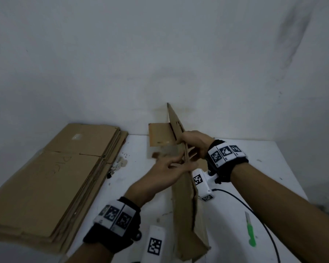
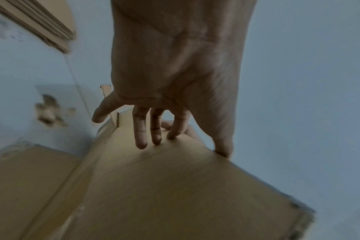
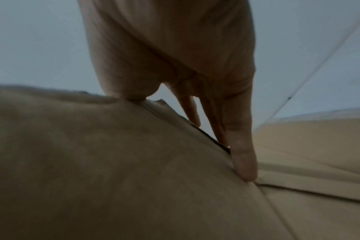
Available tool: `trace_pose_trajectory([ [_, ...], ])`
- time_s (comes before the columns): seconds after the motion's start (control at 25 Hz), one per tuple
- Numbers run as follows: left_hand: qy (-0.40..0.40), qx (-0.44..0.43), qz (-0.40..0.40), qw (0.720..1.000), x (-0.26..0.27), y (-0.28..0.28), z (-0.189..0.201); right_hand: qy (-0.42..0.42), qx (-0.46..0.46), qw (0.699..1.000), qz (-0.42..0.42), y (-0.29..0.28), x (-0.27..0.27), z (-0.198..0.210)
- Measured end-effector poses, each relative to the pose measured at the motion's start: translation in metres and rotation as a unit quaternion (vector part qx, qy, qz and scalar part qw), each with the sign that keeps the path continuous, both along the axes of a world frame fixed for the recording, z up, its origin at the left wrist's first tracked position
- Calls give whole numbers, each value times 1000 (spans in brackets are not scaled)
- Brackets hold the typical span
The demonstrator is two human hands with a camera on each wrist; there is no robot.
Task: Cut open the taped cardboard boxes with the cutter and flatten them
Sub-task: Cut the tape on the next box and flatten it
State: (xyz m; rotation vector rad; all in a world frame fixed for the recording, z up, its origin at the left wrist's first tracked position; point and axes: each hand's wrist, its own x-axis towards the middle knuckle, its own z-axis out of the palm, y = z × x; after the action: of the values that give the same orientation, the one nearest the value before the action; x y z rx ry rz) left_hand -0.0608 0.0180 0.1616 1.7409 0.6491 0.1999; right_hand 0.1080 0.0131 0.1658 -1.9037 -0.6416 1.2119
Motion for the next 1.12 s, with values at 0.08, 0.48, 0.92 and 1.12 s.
trace_pose_trajectory([
  [0.08,-4,-44,-1,999,7,-1,-18,-12,9,1000,-5,-12,8,0],
  [0.48,109,-314,217,918,1,52,-138,210,155,963,-66,-82,48,-7],
  [0.92,58,-338,245,907,-4,85,-158,225,132,956,-134,-139,78,-55],
  [1.12,35,-202,287,936,-26,112,-138,129,87,986,-65,-121,70,-88],
])
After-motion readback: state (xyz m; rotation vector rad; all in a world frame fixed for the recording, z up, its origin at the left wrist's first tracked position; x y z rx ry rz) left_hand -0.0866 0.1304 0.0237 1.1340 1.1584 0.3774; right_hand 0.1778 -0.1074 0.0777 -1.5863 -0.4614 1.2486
